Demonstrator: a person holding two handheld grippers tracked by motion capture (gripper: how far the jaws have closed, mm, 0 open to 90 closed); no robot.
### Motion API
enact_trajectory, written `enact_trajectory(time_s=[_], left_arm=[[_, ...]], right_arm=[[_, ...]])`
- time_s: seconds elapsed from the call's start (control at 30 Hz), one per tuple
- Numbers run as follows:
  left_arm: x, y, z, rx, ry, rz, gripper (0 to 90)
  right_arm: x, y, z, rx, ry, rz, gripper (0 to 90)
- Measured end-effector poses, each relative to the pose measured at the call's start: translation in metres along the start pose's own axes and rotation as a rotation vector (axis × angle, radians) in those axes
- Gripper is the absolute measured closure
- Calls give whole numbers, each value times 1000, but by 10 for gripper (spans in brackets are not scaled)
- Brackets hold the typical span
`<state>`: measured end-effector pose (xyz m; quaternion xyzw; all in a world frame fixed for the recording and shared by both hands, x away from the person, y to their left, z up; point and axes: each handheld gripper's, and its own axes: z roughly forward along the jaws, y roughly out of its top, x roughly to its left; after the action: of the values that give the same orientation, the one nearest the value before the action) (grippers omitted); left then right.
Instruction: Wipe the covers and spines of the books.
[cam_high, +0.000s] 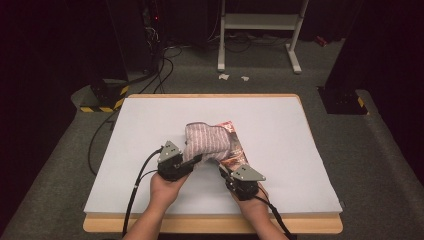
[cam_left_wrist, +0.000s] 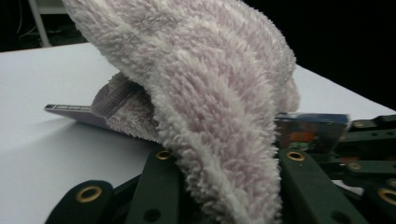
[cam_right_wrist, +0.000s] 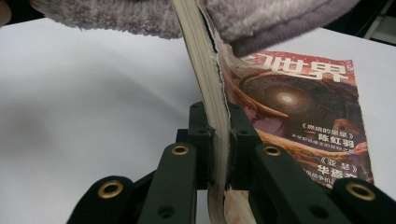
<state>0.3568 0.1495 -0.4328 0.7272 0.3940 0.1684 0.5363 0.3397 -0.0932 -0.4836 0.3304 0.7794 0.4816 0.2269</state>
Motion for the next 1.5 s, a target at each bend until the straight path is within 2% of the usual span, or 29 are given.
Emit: enact_trajectory(time_s=[0.23,0.37,0.43,0.6,0.73,0.87,1.2,1.3,1.4,1.5], left_arm=[[-16,3,0,-1,-45,8,709],[-24,1,0,3,-43,36,708],[-24,-1,3,15,-31,50,708],[-15,-4,9,32,-10,52,710],[1,-5,15,54,48,63,713],[30,-6,27,99,118,49,716],[93,-13,57,177,279,23,717],[105,-13,63,193,317,14,716],[112,-12,69,211,350,23,712],[113,-12,69,218,335,6,712]], right_arm=[[0,0,0,-2,1,-3,832],[0,1,-1,-4,2,2,833],[0,1,-1,-2,4,1,833],[-1,1,0,2,5,7,833],[-1,0,1,6,9,10,833],[0,1,0,5,8,7,832],[-1,1,0,6,14,7,832],[-1,1,0,6,14,5,832],[-1,1,0,4,15,6,832],[-1,0,0,6,14,4,832]])
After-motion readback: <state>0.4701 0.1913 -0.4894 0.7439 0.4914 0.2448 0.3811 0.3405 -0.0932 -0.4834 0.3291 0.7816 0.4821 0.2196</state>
